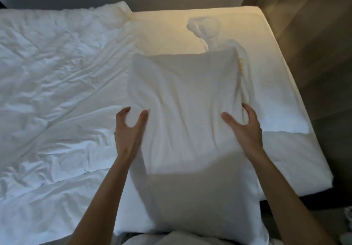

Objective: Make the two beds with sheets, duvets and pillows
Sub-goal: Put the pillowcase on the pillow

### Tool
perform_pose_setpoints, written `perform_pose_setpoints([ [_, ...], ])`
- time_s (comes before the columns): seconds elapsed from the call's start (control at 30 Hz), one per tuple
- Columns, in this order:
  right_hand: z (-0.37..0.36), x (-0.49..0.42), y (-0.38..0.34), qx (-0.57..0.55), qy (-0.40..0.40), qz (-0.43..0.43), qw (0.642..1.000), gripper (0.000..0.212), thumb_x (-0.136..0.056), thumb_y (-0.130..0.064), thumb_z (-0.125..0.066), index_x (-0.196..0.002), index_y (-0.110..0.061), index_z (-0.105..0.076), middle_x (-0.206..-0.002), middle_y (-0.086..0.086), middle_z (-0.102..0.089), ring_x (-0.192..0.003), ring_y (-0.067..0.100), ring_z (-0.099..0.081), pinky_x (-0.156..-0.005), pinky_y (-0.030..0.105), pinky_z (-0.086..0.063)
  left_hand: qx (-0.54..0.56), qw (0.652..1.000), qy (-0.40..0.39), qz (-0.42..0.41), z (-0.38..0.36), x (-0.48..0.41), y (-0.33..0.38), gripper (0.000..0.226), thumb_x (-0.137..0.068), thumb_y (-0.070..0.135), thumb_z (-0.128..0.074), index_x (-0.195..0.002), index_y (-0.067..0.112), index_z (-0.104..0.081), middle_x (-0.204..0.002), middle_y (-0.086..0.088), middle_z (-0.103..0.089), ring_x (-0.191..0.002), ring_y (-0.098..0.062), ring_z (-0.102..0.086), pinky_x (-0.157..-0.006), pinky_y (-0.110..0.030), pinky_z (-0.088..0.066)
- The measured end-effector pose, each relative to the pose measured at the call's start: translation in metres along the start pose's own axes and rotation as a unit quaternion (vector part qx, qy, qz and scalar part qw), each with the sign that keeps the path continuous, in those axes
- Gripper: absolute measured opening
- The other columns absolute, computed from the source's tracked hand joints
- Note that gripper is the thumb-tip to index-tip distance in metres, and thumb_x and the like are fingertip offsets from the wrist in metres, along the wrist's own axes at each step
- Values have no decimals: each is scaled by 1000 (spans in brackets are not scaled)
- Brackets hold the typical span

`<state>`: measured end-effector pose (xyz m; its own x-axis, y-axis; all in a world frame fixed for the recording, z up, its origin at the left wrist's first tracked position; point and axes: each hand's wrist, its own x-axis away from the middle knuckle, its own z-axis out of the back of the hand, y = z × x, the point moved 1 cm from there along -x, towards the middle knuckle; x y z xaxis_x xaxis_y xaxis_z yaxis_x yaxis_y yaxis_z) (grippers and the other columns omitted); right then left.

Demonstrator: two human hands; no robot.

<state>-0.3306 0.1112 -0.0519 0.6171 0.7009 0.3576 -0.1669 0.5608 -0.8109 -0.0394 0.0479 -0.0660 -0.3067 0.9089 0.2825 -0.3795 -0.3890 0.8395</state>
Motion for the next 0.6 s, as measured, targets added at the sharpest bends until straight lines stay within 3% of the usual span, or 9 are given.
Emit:
perform_pose_setpoints([
  [0.07, 6, 23, -3, -13, 29, 6, 999, 76, -72, -55, -77, -138, -35, -45, -127, -9, -55, -114, 12, -50, -95, 25, -38, 21, 1000, -17, -13, 10, 1, 5, 57, -83, 55, -68, -131, 31, -47, -105, 23, -53, -104, -5, -51, -90, -19, -35],
  [0.23, 14, 124, 4, -34, 124, -3, 992, 77, -75, -55, -74, -141, -35, -40, -135, -9, -50, -117, 14, -46, -98, 30, -35, 26, 990, -105, -87, 49, 11, 7, 55, -81, 54, -70, -128, 34, -48, -111, 19, -53, -105, -6, -53, -92, -21, -37],
  [0.4, 13, 226, 24, -68, 233, -39, 969, 80, -70, -61, -75, -139, -40, -40, -129, -9, -53, -120, 23, -51, -103, 44, -44, 27, 968, -206, -143, 85, 32, 4, 54, -81, 54, -70, -126, 37, -47, -116, 18, -55, -105, -4, -54, -93, -22, -40],
  [0.6, 23, 332, 44, -81, 333, -57, 938, 78, -69, -61, -76, -136, -43, -41, -132, -12, -54, -121, 19, -53, -102, 45, -46, 28, 936, -299, -183, 102, 74, -2, 53, -81, 52, -71, -126, 36, -48, -111, 21, -53, -109, -9, -53, -97, -26, -42],
])
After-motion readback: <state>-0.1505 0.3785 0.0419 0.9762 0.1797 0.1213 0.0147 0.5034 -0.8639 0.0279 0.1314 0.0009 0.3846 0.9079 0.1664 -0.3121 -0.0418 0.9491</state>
